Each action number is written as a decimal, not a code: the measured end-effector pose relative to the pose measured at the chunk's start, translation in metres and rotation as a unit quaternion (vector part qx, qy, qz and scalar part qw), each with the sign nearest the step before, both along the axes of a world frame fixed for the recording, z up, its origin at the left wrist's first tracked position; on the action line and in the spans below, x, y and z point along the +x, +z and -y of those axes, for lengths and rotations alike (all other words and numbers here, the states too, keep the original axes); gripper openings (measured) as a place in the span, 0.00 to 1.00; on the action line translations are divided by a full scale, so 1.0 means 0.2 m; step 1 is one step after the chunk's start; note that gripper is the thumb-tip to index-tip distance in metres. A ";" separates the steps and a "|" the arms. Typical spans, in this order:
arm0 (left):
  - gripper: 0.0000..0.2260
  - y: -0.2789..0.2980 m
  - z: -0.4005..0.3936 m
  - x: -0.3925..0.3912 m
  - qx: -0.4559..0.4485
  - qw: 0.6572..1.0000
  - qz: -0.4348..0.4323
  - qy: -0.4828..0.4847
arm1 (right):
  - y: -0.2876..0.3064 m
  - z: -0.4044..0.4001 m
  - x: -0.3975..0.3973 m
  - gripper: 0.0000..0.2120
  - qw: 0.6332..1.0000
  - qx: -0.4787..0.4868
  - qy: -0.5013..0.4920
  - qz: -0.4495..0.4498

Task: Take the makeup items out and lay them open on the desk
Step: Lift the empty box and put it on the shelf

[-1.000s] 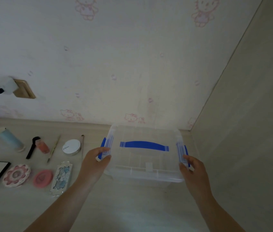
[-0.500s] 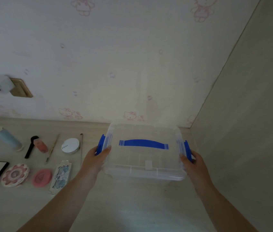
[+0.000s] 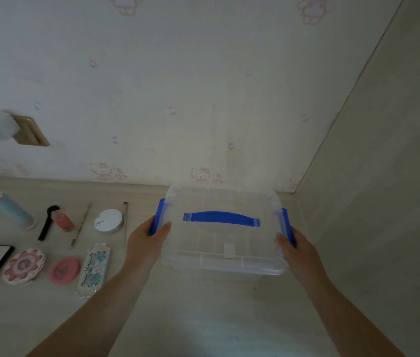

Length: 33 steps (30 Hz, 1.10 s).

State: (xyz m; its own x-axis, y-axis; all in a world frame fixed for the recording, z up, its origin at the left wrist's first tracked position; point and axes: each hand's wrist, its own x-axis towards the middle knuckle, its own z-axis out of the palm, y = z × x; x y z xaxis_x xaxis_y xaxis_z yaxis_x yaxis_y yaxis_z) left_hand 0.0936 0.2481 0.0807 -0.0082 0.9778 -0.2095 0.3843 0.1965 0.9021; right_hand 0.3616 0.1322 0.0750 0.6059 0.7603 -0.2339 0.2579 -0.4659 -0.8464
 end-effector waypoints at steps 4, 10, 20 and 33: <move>0.04 0.00 -0.01 0.00 0.024 0.999 -0.033 -0.007 | 0.01 0.01 -0.01 0.17 0.999 -0.001 0.019 0.034; 0.05 0.02 0.00 0.01 0.053 0.994 -0.089 -0.027 | 0.03 0.01 -0.01 0.18 0.996 -0.011 0.038 0.079; 0.09 0.01 -0.03 0.00 0.083 0.987 -0.124 -0.062 | 0.01 0.00 -0.01 0.22 0.991 -0.023 0.062 0.119; 0.50 -0.09 0.18 -0.12 -0.090 0.976 0.114 -0.164 | -0.13 0.18 -0.04 0.39 0.967 0.037 0.133 -0.215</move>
